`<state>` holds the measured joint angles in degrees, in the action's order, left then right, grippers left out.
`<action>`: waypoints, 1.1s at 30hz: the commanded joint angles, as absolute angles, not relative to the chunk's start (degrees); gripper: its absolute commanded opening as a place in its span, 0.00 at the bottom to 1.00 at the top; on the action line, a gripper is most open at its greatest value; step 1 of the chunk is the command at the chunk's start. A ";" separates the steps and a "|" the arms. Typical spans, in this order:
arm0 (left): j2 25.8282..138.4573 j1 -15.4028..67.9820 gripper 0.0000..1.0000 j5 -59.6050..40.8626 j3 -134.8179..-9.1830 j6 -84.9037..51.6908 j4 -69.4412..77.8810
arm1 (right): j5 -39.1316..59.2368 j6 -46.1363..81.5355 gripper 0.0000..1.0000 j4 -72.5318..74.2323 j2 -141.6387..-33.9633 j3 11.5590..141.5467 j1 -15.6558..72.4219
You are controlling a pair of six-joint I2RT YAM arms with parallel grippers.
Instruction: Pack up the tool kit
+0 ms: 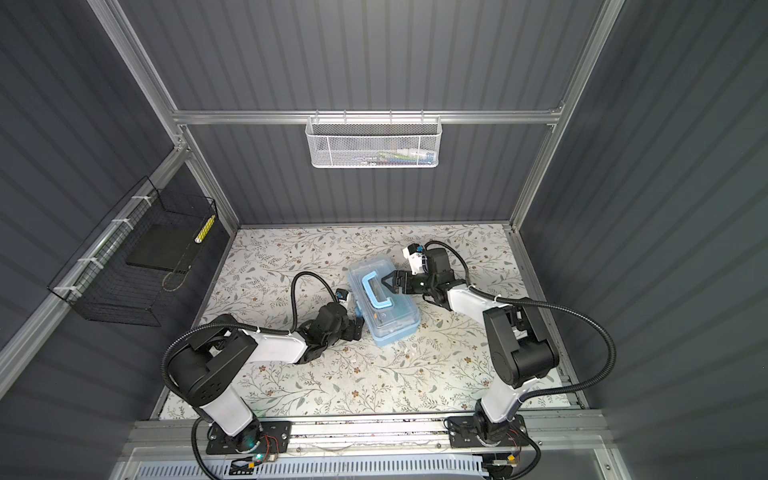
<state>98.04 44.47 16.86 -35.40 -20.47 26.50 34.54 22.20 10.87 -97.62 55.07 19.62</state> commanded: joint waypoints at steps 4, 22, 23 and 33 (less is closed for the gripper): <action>100.28 44.32 0.92 21.41 -35.99 -21.19 26.50 | 38.16 23.58 0.91 5.20 -100.34 53.26 20.80; 82.64 43.86 0.89 16.52 -32.96 -23.31 16.42 | 38.91 24.69 0.91 6.96 -99.54 52.39 20.79; 83.00 43.80 0.88 15.76 -33.00 -23.52 16.99 | 38.93 24.70 0.91 6.96 -99.37 52.30 20.82; 82.09 38.38 0.81 6.58 -30.11 -29.22 24.89 | 38.58 24.61 0.91 6.91 -97.98 51.55 20.80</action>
<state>83.35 41.15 12.03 -31.94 -25.67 20.58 34.81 23.14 13.56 -97.56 53.78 19.49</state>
